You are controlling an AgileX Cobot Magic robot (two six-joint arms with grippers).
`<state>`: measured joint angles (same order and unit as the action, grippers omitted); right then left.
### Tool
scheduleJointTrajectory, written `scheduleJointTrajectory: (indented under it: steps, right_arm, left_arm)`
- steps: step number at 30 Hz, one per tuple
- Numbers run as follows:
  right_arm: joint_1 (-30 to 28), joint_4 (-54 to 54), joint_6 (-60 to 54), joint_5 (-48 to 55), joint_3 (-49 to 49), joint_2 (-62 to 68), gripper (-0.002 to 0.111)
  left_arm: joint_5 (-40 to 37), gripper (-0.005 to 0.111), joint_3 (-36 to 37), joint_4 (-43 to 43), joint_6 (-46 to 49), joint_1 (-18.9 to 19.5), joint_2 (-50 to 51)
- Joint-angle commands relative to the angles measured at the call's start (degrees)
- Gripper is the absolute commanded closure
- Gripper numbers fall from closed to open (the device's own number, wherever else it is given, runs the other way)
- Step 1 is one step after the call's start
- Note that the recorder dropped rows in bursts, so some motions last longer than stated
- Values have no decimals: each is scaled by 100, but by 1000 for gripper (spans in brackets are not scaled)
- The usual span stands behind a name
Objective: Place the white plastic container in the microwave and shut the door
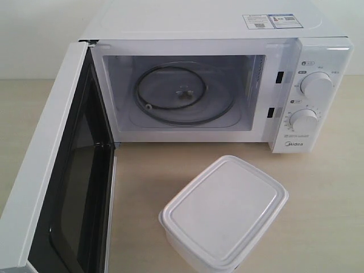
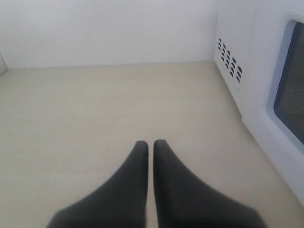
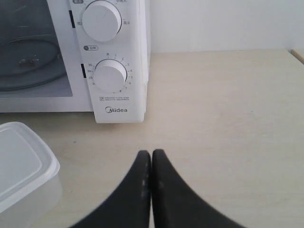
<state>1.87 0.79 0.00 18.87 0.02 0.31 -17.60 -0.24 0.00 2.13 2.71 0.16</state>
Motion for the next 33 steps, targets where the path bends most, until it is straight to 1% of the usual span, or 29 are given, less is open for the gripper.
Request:
scheduleJointTrajectory:
  steps: [1, 5, 9, 26, 29, 33]
  right_arm:
    - [-15, -6, 0, -41, -2, -31, 109]
    - [-15, -6, 0, -41, -2, -31, 109]
    - [-15, -6, 0, -255, -2, -31, 109]
    - [-15, -6, -43, -2603, -2, -31, 109]
    - [-15, -6, -293, -2826, -2, -31, 109]
    - [-15, -6, -330, -2891, -2, -31, 109]
  left_arm:
    - [-2, 102, 24, -37, -36, 9, -16]
    - [-2, 102, 24, -37, -36, 9, -16]
    - [-2, 102, 24, -37, -36, 9, -16]
    - [-2, 102, 24, -37, -36, 9, -16]
    - [-2, 102, 24, -37, -36, 9, -16]
    - [-2, 102, 24, -37, -36, 9, -16]
